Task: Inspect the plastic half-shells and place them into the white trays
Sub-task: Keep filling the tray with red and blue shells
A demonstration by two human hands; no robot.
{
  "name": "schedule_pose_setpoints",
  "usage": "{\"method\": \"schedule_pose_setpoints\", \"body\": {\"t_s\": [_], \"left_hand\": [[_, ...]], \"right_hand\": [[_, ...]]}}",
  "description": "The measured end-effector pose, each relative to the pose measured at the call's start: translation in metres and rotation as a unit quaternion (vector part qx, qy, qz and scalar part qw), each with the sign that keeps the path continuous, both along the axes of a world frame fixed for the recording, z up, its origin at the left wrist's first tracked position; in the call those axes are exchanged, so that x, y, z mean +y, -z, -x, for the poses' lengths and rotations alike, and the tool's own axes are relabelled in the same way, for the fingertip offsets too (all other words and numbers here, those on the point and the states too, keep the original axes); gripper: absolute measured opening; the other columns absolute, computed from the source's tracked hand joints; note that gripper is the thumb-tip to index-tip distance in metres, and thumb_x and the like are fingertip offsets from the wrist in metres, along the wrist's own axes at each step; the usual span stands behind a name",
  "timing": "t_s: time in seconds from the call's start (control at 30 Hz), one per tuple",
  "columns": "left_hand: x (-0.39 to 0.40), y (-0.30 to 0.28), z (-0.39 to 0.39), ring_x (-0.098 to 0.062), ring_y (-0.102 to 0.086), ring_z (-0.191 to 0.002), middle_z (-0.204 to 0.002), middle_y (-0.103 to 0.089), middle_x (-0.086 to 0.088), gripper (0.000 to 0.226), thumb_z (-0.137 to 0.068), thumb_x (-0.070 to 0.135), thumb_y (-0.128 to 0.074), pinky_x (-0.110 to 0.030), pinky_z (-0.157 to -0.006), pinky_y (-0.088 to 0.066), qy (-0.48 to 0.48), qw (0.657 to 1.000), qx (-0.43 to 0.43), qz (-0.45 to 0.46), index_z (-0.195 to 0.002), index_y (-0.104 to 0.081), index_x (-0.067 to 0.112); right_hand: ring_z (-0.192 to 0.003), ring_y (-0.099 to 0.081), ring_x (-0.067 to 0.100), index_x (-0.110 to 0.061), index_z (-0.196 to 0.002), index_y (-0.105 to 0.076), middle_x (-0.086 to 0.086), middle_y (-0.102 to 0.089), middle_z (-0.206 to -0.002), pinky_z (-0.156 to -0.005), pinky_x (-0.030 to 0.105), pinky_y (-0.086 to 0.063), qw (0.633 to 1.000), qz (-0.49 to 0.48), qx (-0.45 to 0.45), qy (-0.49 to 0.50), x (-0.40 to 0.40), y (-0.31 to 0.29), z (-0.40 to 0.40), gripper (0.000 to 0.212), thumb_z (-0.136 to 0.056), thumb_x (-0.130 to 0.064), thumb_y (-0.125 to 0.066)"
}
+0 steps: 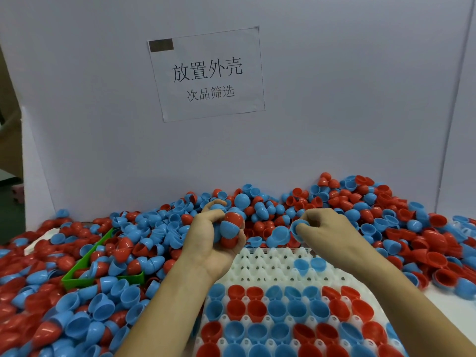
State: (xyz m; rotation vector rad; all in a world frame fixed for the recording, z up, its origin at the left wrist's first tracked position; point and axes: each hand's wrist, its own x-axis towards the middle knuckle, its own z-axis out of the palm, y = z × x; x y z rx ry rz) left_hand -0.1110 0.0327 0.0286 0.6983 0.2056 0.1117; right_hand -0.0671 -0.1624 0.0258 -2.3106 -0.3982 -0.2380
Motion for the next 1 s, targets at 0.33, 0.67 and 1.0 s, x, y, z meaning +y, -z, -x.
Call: {"method": "schedule_pose_setpoints", "body": {"t_s": [0.33, 0.67, 1.0], "left_hand": [[0.0, 0.0, 0.0, -0.024, -0.059, -0.074, -0.102, -0.057, -0.021, 0.025, -0.091, 0.004, -0.051, -0.025, -0.039, -0.05, 0.003, 1.0, -0.001, 0.006, -0.11, -0.058, 0.018], [-0.001, 0.0, 0.0, -0.024, -0.058, -0.074, -0.1, -0.057, -0.02, 0.025, -0.09, 0.002, -0.05, -0.024, -0.039, -0.049, 0.002, 1.0, -0.004, 0.004, -0.096, -0.064, 0.022], [-0.001, 0.001, 0.0, -0.024, -0.058, -0.076, -0.099, -0.057, -0.02, 0.023, -0.09, 0.003, -0.05, -0.025, -0.039, -0.049, 0.005, 1.0, 0.002, 0.004, -0.099, -0.062, 0.021]], "right_hand": [[-0.079, -0.074, 0.041, -0.013, -0.103, -0.052, 0.031, -0.071, -0.093, -0.05, 0.027, -0.058, 0.895, -0.333, 0.276, -0.104, -0.017, -0.02, 0.008, 0.028, -0.094, 0.012, -0.048], [-0.082, -0.075, 0.034, -0.009, -0.087, -0.052, 0.027, -0.071, -0.102, -0.047, 0.021, -0.056, 0.861, -0.452, 0.232, -0.032, -0.042, -0.02, -0.006, 0.018, -0.095, 0.007, -0.052], [-0.071, -0.074, 0.04, -0.027, -0.104, -0.049, 0.023, -0.068, -0.101, -0.051, 0.032, -0.06, 0.943, -0.29, 0.158, -0.033, -0.037, -0.013, -0.007, 0.031, -0.094, 0.002, -0.055]]}}
